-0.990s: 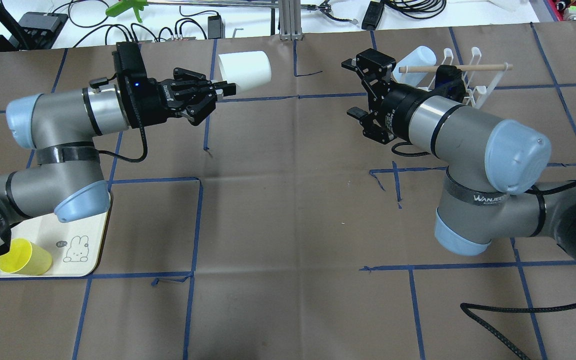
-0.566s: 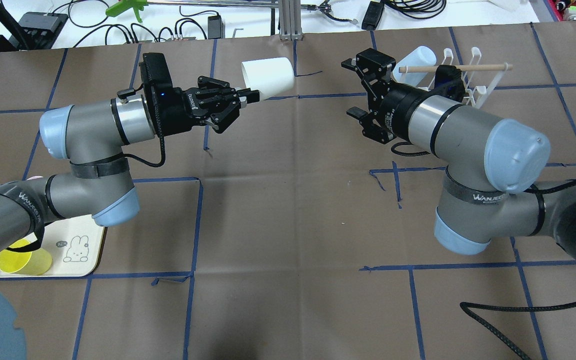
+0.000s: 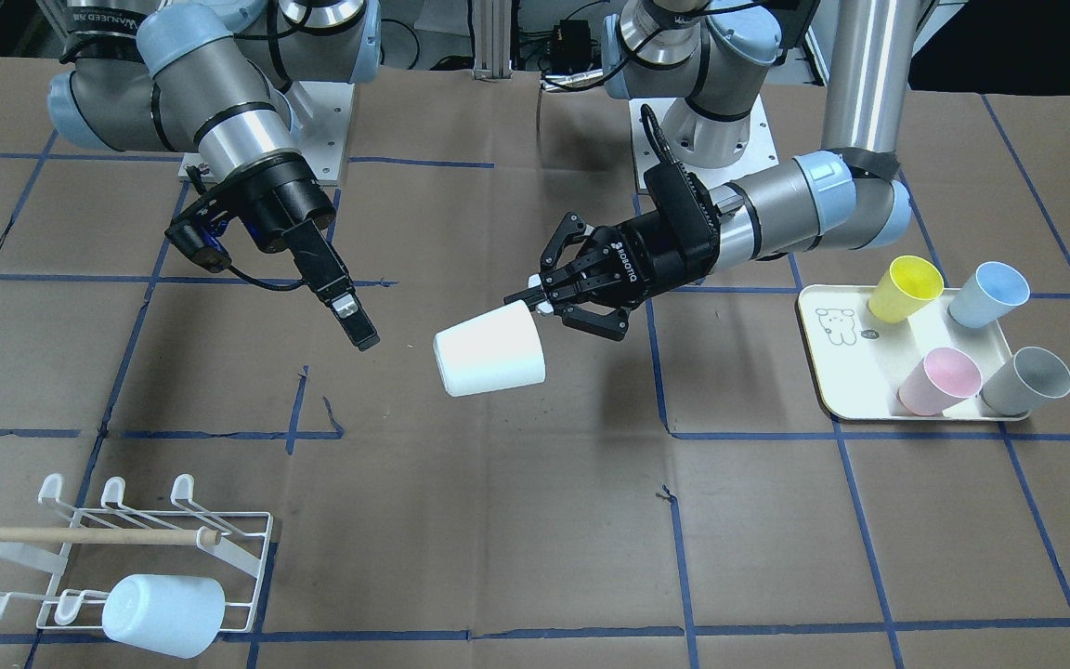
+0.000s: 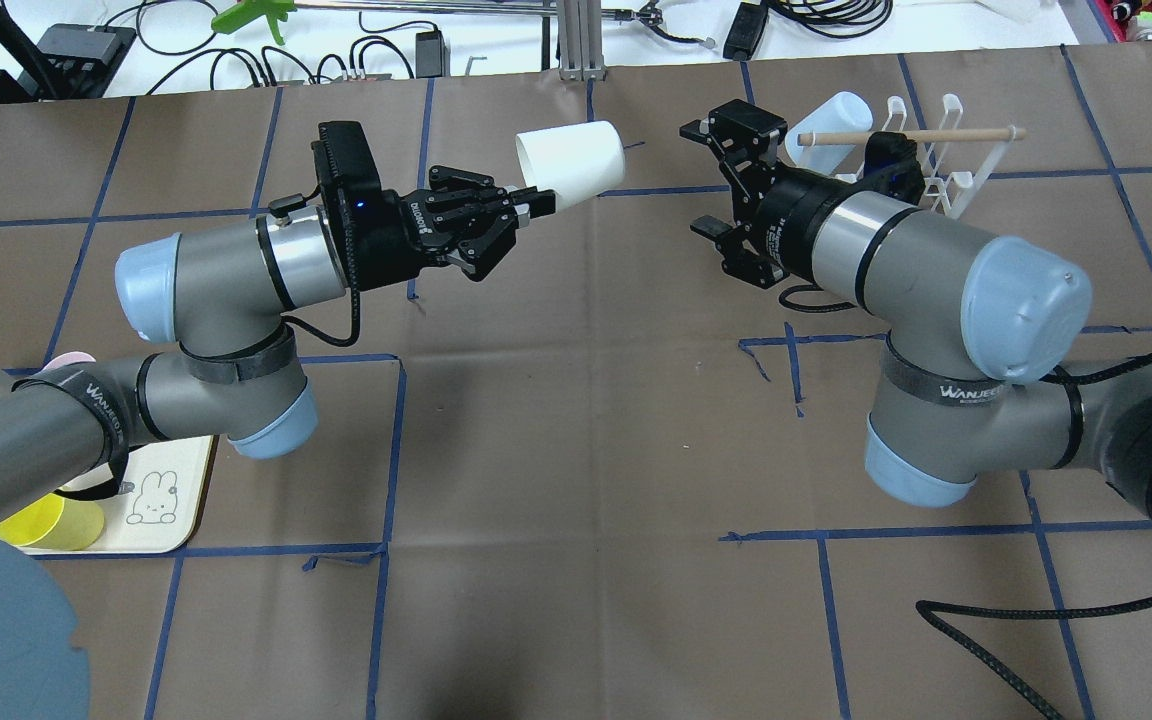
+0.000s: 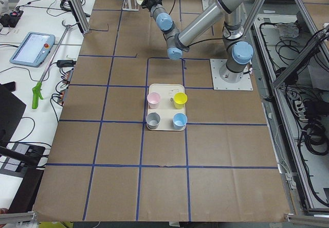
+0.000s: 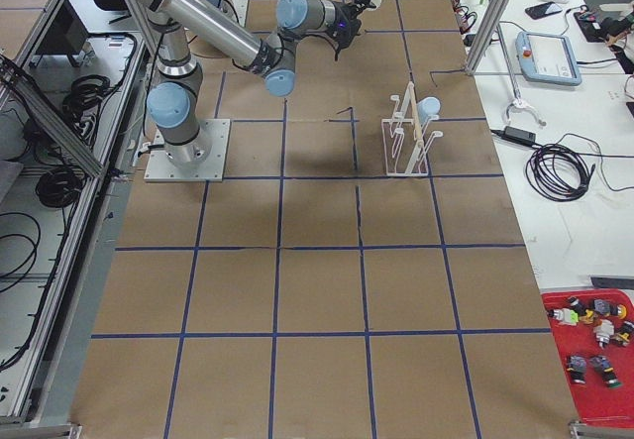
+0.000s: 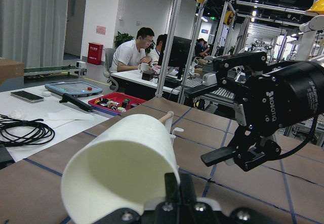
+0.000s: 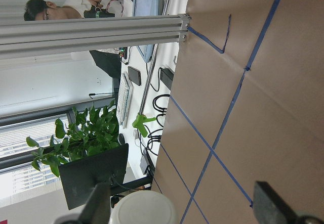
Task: Transfer IKEA cup to right arm and place on rack
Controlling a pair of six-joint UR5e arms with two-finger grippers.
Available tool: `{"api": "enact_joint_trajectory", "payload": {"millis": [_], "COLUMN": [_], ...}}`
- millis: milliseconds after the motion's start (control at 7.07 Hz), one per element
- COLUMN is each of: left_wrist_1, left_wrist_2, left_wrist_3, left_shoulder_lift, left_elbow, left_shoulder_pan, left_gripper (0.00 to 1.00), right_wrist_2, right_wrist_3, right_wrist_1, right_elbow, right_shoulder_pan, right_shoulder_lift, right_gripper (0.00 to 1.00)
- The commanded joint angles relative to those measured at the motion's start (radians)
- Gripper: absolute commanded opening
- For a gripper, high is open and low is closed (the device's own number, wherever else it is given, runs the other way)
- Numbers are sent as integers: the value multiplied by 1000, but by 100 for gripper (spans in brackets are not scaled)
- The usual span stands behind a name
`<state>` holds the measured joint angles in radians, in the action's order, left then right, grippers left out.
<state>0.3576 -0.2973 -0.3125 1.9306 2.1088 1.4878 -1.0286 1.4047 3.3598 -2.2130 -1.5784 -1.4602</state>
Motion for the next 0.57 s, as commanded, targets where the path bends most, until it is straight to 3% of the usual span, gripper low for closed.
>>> {"api": "enact_joint_trajectory", "payload": {"millis": [0,424], "left_wrist_1": [9,9], "left_wrist_2": [-10,-8], "left_wrist_3": [9,10], "left_shoulder_lift": [1,-1], "left_elbow": [0,2], "left_shoulder_pan": [9,11], "left_gripper": [3,3], "right_wrist_2": [-98,-148], "right_wrist_3": [3,29], "right_wrist_1": [0,-37], "right_elbow": [9,44], "right_shoulder_pan": [-66,-124], "right_shoulder_lift": [1,0], "right_gripper": [99,99]}}
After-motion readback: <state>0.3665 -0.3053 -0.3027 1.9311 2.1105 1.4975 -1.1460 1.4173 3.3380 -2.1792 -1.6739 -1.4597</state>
